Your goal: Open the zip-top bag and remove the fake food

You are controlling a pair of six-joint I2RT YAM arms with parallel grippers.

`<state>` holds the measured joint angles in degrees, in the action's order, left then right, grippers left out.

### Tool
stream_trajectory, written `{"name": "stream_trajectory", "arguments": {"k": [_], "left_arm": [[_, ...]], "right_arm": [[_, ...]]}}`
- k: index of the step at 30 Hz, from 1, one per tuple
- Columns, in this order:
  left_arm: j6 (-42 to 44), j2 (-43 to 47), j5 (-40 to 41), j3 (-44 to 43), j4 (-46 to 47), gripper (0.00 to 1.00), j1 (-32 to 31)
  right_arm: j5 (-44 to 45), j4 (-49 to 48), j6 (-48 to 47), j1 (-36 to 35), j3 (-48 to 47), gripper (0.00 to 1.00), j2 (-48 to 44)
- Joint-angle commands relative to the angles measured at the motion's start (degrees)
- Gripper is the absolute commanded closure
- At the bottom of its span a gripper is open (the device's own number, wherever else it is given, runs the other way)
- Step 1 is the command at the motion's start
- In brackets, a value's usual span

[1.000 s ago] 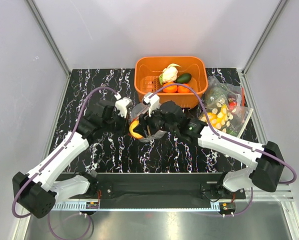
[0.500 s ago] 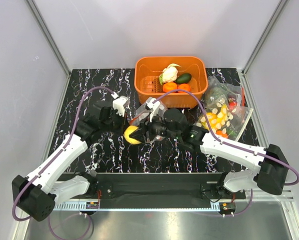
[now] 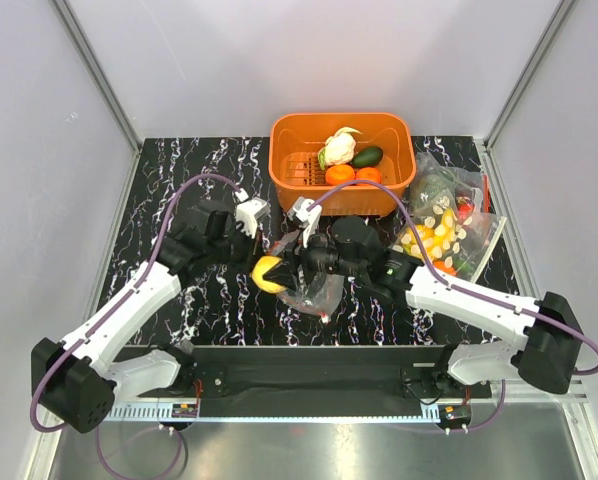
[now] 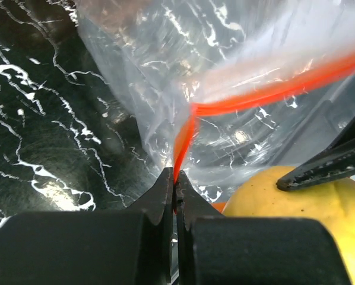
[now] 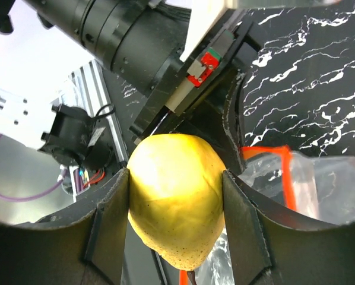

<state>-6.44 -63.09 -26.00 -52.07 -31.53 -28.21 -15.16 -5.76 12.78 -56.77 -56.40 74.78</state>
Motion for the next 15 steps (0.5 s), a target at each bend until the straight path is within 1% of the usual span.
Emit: {"name": "stream_trajectory", "arguments": {"k": [1,4,8,13,15], "left_arm": [[0.9,-0.3,0.2,-2.6,3.7,1.00,0.0],[0.9,0.2,-0.5,-2.5,4.2,1.00,1.5],[0.9,0.3,-0.7,-2.4,4.3,1.00,1.9],[1.3,0.0,0.4,-2.6,4.0,1.00,2.0],[1.1,-0.3,0.2,-2.6,4.0,1.00,2.0]], "right_arm": [[-6.6,-1.2,-2.0,-1.9,-4.3,1.00,-4.3],[-4.4,1.9,-3.5,-2.0,-4.3,1.00,-5.6],[-1.8,3.6,-4.4,-2.0,-3.6,1.00,-7.1],[0.3,3.2,-4.3,-1.9,-3.4,1.00,-9.9],[2.5,3.0,-3.6,-2.0,-3.6,1.00,-10.4]]}}
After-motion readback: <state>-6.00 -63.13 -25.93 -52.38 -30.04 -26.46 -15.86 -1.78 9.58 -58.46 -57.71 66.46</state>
